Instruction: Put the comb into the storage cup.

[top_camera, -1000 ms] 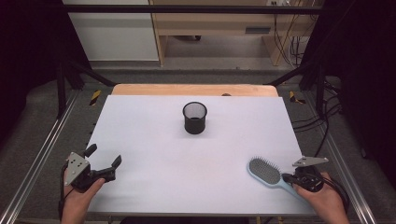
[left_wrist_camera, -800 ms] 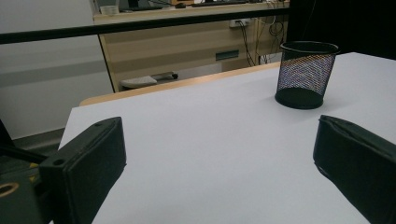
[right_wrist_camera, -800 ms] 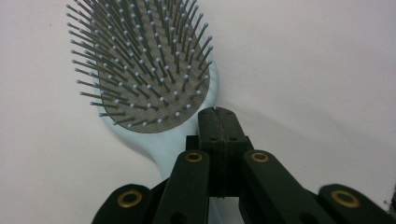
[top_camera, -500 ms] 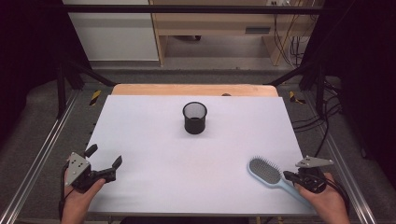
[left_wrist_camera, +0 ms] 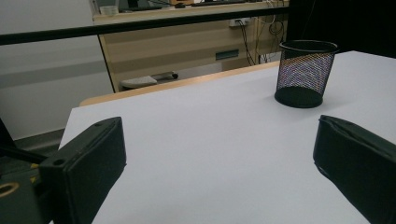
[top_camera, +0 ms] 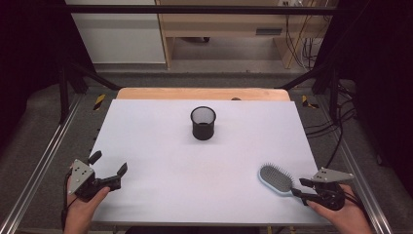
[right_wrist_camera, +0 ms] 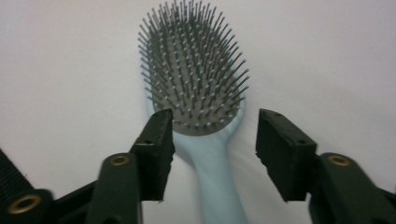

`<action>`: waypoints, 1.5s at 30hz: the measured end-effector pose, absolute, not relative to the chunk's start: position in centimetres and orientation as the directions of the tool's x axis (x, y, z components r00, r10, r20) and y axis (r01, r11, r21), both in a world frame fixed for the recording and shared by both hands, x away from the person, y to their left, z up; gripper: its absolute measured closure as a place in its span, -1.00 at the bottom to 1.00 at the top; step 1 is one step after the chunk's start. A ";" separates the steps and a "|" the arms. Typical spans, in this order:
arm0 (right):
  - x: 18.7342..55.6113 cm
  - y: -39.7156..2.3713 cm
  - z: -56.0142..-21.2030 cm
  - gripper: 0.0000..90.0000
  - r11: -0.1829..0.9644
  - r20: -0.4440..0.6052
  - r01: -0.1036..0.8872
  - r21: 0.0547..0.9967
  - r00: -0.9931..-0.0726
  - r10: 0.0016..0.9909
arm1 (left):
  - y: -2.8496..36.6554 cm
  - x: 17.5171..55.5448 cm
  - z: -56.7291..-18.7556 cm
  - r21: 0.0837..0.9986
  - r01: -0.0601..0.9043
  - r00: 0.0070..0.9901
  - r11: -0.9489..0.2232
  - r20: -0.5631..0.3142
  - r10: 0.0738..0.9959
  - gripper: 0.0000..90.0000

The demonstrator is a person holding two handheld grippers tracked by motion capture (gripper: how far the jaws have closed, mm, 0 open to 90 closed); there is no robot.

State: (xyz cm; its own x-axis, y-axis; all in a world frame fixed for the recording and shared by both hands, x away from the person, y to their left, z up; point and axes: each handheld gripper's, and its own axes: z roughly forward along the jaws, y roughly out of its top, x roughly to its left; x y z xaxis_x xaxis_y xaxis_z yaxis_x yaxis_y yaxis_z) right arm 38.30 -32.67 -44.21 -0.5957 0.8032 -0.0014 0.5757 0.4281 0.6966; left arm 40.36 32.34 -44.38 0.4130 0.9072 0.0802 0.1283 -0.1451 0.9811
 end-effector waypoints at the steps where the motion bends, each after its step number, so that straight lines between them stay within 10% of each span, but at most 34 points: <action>1: 38.3 -32.6 -44.3 -0.05 0.435 0.000 0.576 0.692 -0.602 0.799 | 32.3 40.4 -44.4 0.981 0.128 0.413 -0.145 0.080 0.907 -0.94; 9: 38.5 -32.8 -45.4 -0.44 0.465 0.017 0.617 0.635 -0.612 0.791 | 32.3 40.4 -44.4 0.981 0.128 0.413 -0.147 0.082 0.907 -0.94; 23: 39.0 -32.7 -46.4 0.34 0.541 -0.010 0.622 0.565 -0.651 0.759 | 32.3 40.4 -44.4 0.980 0.129 0.415 -0.149 0.083 0.906 -0.94; 45: 42.1 -31.4 -45.5 0.55 0.498 -0.022 0.649 0.575 -0.596 0.803 | 32.2 40.5 -44.4 0.980 0.129 0.415 -0.150 0.084 0.906 -0.94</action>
